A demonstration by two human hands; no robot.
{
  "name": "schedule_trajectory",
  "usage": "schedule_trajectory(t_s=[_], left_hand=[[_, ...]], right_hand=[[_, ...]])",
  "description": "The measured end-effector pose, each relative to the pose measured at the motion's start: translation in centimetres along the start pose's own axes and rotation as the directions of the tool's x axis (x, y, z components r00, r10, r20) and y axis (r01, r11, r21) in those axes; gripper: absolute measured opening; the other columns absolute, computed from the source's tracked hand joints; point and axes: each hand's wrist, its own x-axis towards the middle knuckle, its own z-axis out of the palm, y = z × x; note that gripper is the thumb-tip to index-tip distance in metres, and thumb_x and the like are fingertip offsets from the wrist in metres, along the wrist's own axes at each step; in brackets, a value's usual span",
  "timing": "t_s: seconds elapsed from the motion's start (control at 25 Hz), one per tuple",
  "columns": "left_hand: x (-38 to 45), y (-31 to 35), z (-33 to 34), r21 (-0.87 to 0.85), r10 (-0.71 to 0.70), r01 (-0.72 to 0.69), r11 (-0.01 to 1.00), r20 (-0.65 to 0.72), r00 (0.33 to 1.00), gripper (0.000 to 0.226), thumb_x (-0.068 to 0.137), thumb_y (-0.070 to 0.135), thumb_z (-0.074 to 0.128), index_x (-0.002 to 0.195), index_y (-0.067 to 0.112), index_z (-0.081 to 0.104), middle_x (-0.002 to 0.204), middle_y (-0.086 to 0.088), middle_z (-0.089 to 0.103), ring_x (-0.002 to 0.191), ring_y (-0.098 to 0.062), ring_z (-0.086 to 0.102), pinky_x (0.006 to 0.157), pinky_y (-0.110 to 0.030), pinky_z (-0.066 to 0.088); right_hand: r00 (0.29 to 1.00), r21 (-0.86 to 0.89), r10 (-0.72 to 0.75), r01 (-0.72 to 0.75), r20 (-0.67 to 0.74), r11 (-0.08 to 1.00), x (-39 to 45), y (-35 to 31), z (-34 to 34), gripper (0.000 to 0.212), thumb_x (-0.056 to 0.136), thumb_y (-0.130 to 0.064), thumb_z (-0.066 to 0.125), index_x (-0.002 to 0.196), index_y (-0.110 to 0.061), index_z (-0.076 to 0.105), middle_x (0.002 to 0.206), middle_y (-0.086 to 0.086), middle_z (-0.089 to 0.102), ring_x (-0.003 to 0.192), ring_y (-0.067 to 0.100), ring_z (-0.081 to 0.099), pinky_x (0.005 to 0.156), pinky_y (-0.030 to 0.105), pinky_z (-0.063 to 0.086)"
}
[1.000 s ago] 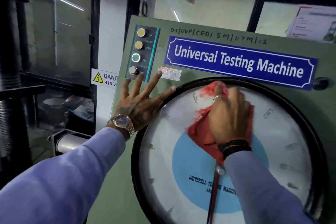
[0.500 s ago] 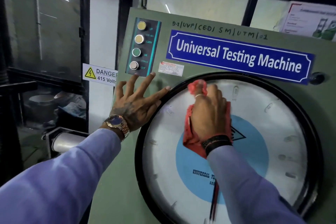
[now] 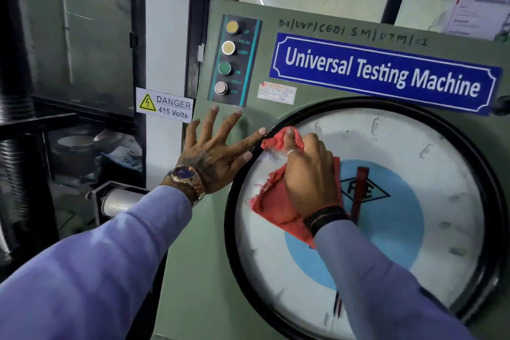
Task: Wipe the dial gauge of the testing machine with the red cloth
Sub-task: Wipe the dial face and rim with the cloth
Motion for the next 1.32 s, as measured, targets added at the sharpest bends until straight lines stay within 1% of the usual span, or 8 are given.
schedule_trajectory(t_s=[0.16,0.28,0.4,0.56,0.76,0.92,1.12,1.32], left_hand=[[-0.5,-0.6,-0.1,0.001,0.011,-0.011,1.000,0.038,0.999,0.058,0.103,0.073,0.010,0.159,0.074,-0.001,0.181,0.001,0.013,0.167,-0.048,0.001,0.128,-0.072,0.015],[-1.0,-0.8,0.0,0.011,0.011,-0.012,1.000,0.061,0.998,0.059,0.102,0.072,0.011,0.160,0.073,-0.001,0.182,0.001,0.012,0.167,-0.048,-0.001,0.128,-0.071,0.015],[-1.0,-0.7,-0.4,0.018,0.010,-0.011,1.000,0.095,0.995,0.060,0.102,0.072,0.013,0.160,0.072,-0.003,0.182,0.002,0.010,0.167,-0.047,-0.004,0.128,-0.071,0.013],[-0.9,-1.2,-0.7,0.042,0.046,-0.052,0.998,0.130,0.990,0.062,0.103,0.071,0.019,0.161,0.071,-0.002,0.179,0.002,0.015,0.167,-0.048,-0.003,0.127,-0.072,0.015],[-1.7,-1.9,-0.2,0.055,0.054,-0.063,0.997,0.153,0.987,0.063,0.102,0.073,0.016,0.163,0.069,-0.001,0.177,0.001,0.016,0.167,-0.048,-0.003,0.126,-0.072,0.017],[-3.2,-2.1,0.4,0.069,0.043,-0.053,0.996,0.140,0.989,0.065,0.101,0.075,0.017,0.165,0.066,0.003,0.176,-0.003,0.020,0.166,-0.050,0.001,0.125,-0.070,0.018],[-5.0,-1.8,1.4,0.056,0.010,-0.019,0.998,0.151,0.988,0.068,0.102,0.072,0.019,0.167,0.060,0.003,0.178,-0.004,0.019,0.166,-0.050,0.002,0.125,-0.070,0.018],[-7.1,-0.8,2.4,0.047,-0.061,0.054,0.997,0.161,0.985,0.068,0.103,0.070,0.019,0.168,0.057,0.002,0.179,-0.005,0.018,0.166,-0.049,0.003,0.125,-0.072,0.019]], right_hand=[[0.970,-0.078,0.222,-0.231,-0.103,0.970,2.4,2.4,-0.9,0.056,0.104,-0.006,0.051,0.159,-0.017,0.051,0.119,0.022,0.058,0.100,0.048,0.062,0.087,0.054,0.048],[0.996,-0.053,0.063,-0.066,-0.069,0.996,-0.8,-0.7,1.2,0.058,0.102,-0.005,0.051,0.160,-0.012,0.051,0.117,0.020,0.061,0.101,0.043,0.062,0.087,0.048,0.035],[0.995,-0.045,-0.104,0.104,0.002,0.994,-3.4,-1.1,2.0,0.059,0.101,-0.008,0.045,0.159,-0.016,0.053,0.112,0.018,0.059,0.098,0.042,0.061,0.086,0.050,0.046],[0.997,-0.077,0.059,-0.063,-0.051,0.995,-0.9,-0.6,1.8,0.060,0.098,-0.012,0.055,0.157,-0.020,0.051,0.113,0.014,0.055,0.099,0.039,0.058,0.086,0.050,0.049],[0.974,-0.085,-0.225,0.228,0.040,0.970,-9.1,-4.7,4.2,0.061,0.093,-0.024,0.062,0.154,-0.022,0.059,0.108,0.006,0.063,0.097,0.027,0.063,0.080,0.043,0.054],[0.997,-0.010,-0.023,0.024,0.079,1.000,-7.0,-5.0,4.5,0.042,0.101,-0.017,0.057,0.142,-0.011,0.065,0.108,0.012,0.061,0.099,0.035,0.062,0.085,0.047,0.046],[0.958,-0.067,-0.203,0.221,0.204,0.973,-15.5,-6.6,5.6,0.068,0.091,-0.026,0.077,0.156,-0.019,0.059,0.116,0.009,0.067,0.103,0.033,0.066,0.093,0.044,0.040],[0.969,-0.043,-0.128,0.140,0.210,0.989,-15.3,-7.0,6.6,0.061,0.097,-0.020,0.043,0.154,-0.016,0.061,0.115,0.010,0.067,0.104,0.033,0.065,0.091,0.045,0.054]])
